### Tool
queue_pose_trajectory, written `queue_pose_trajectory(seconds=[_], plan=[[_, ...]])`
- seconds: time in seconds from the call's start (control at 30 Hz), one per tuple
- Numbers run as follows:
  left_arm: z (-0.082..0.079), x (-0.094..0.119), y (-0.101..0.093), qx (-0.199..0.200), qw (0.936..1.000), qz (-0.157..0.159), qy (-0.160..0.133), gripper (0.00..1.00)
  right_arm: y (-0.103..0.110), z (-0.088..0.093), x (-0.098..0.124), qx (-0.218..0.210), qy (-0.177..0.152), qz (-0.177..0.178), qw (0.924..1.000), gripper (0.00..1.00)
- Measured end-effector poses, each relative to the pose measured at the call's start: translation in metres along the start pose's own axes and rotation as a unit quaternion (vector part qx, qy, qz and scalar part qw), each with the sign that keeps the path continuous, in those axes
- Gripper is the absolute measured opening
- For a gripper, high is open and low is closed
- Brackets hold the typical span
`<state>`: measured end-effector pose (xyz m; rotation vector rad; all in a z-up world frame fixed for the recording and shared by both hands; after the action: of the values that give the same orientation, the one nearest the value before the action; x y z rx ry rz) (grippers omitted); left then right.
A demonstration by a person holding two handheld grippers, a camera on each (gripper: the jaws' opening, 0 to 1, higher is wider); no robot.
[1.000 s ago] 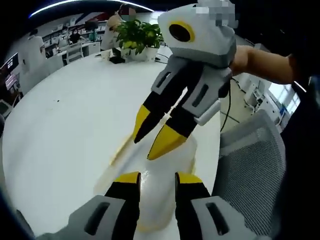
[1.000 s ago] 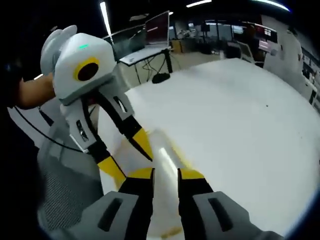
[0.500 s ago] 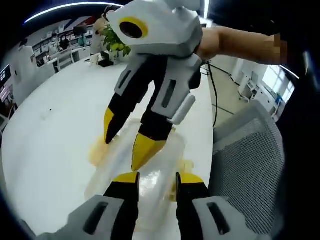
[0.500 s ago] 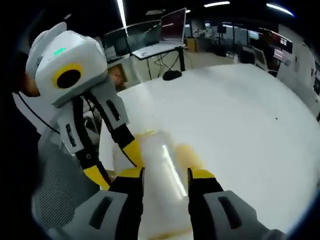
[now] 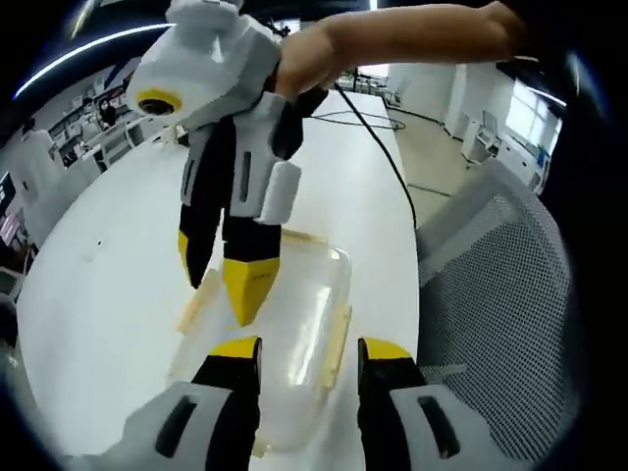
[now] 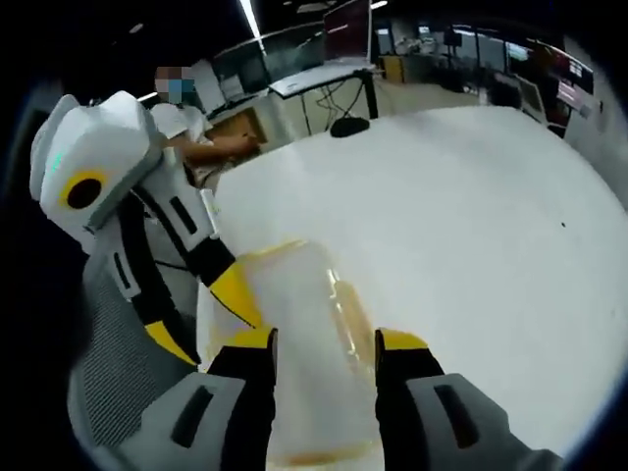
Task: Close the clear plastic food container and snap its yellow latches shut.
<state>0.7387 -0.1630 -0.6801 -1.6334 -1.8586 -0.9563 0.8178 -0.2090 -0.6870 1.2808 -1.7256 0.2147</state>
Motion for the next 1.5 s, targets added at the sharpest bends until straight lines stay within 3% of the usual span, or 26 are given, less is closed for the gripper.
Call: queue_pose_trajectory(seconds=[0.17,0.27,1.07,1.4,1.5], plan=[[0.0,-0.002,0.0,-0.028,0.9996,-0.007,-0.001,0.34,-0.002,-0.002,-0.001,0.003,0.015,-0.014,0.9998,0.35],[0.002,-0.002,-0.002,-0.079,0.9968,-0.009,0.008,0.34,-0.002,-0.001,-0.001,0.011,0.033,-0.019,0.9992,0.35],[0.003,-0.007,-0.002,-0.149,0.9879,-0.038,0.02,0.31,0.0,-0.005,-0.012,0.048,0.119,-0.069,0.9893,0.38],[0.005,-0.01,-0.004,-0.174,0.9826,-0.059,0.024,0.31,0.0,-0.005,-0.013,0.051,0.141,-0.071,0.9861,0.36],[0.005,-0.01,-0.003,-0.174,0.9824,-0.065,0.023,0.3,0.002,-0.004,-0.013,0.072,0.148,-0.077,0.9833,0.34]])
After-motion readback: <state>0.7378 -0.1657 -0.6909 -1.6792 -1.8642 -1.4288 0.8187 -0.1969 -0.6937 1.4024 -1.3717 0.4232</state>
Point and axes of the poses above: the point that each gripper's makers call its tool centre point, and the gripper's own axes: x roughly backward along the fingers, y roughly to its left, z roughly out of its underside, the point moved 4 cm from there along x, roughly backward along the fingers, and after that the axes turned 13 degrees about -x, right-handed, at the moved point
